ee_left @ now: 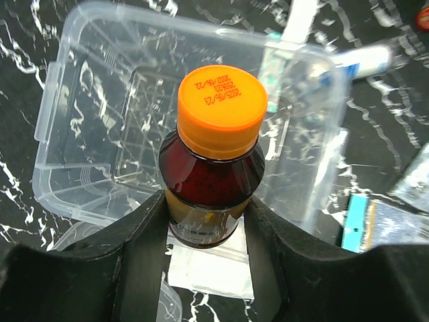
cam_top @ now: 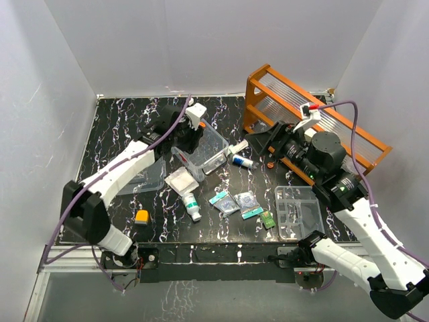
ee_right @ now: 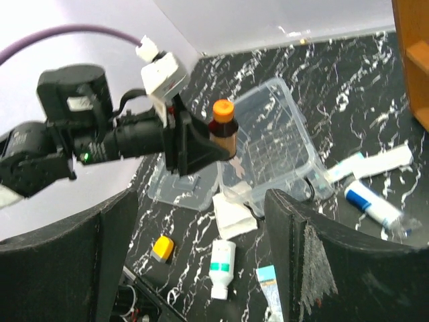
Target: Organize the medicine kit
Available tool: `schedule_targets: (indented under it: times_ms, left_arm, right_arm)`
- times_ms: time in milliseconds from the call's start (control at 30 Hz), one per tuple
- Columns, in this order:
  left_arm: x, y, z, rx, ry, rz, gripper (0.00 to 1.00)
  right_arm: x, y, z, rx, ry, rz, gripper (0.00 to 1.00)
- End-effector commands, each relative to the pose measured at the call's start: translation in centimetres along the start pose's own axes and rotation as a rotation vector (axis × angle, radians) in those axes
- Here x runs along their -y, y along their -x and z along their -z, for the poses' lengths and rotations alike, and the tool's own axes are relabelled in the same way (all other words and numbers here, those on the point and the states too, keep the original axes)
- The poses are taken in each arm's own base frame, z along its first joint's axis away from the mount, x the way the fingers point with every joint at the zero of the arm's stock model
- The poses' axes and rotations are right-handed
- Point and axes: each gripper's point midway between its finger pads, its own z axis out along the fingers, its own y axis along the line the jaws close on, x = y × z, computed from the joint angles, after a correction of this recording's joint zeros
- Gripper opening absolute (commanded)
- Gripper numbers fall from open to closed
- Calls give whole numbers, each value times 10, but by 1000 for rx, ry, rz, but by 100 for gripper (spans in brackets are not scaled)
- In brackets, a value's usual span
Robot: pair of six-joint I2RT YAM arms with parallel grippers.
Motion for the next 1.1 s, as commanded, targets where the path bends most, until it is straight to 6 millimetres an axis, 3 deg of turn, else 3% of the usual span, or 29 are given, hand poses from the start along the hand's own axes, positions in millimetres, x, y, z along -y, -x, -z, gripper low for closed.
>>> schedule_targets:
  times_ms: [0, 133, 400, 567, 733, 1067]
  left_arm:
    - [-21, -4, -16, -87, 28, -14, 19]
    - [-32, -10, -38, -212, 53, -8, 18]
    - [-63, -26, -58, -420, 205, -34, 16]
    - [-82, -44, -62, -541, 300, -91, 16]
    - [-85, -60, -65, -599, 307, -113, 16]
    - [-99, -71, -65, -664, 383, -165, 23]
  right_arm:
    - [9, -13, 5, -35, -37, -38, 74]
    - [4, -20, 7, -55, -2, -72, 73]
    - [9, -36, 4, -91, -11, -131, 72]
    - [11, -36, 1, -93, -17, -123, 72]
    - [18, -42, -7, -100, -38, -117, 72]
    - [21, -51, -16, -132, -35, -129, 72]
